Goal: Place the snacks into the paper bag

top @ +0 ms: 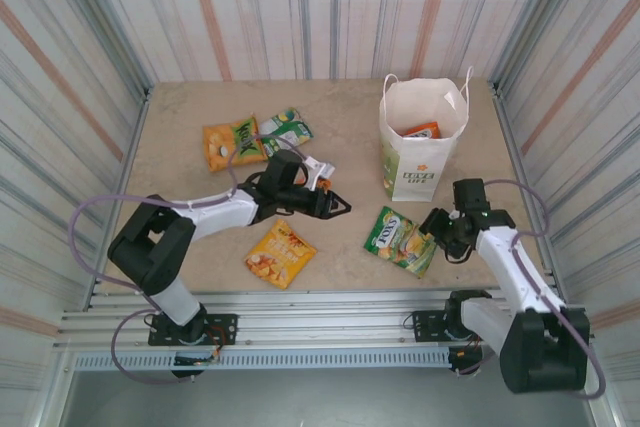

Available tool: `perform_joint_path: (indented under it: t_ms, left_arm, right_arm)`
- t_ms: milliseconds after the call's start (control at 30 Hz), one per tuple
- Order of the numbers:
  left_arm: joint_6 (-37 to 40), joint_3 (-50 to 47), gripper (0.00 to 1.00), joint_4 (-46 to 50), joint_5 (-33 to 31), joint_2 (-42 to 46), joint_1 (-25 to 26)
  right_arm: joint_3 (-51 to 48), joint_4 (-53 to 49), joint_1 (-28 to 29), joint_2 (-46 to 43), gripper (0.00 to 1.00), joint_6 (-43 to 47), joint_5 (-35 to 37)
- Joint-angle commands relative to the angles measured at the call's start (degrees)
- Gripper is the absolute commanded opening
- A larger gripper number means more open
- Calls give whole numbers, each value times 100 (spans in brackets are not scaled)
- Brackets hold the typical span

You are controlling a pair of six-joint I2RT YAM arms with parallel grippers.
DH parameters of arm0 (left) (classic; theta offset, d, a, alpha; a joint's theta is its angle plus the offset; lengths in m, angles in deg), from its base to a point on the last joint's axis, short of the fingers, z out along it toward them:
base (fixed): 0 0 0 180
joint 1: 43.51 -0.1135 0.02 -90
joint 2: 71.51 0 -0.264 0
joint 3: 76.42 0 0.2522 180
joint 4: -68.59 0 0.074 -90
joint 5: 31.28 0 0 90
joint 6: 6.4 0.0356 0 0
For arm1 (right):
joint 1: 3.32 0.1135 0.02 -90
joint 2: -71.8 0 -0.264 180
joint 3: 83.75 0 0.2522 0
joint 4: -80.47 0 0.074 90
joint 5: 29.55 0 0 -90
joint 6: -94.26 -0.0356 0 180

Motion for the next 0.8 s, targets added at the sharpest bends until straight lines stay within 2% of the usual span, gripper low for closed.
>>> perform_joint_path:
  t_ms: [0, 267, 367, 567, 633, 767]
  left_arm:
    - [-664, -118, 60, -506, 115, -321, 195]
    - [-956, 424, 59, -335, 53, -1169, 421]
    - [-929, 660, 54, -187, 28, -1374, 448]
    - [-924, 1100, 54, 8, 40, -1820, 491]
    - [-923, 1185, 50, -17, 91, -1935, 526]
    - [-853, 1397, 50, 174, 149, -2121, 605]
  right_arm:
    - [-30, -321, 154, -136, 69, -371, 159]
    - [-407, 279, 421, 427, 67, -495, -61]
    - [-458, 486, 506, 617, 65, -479, -264]
    - [-556, 752, 763, 887, 57, -460, -355]
    - [-585, 884, 869, 915, 53, -469, -388]
    - [-594, 1113, 1031, 986, 52, -427, -453]
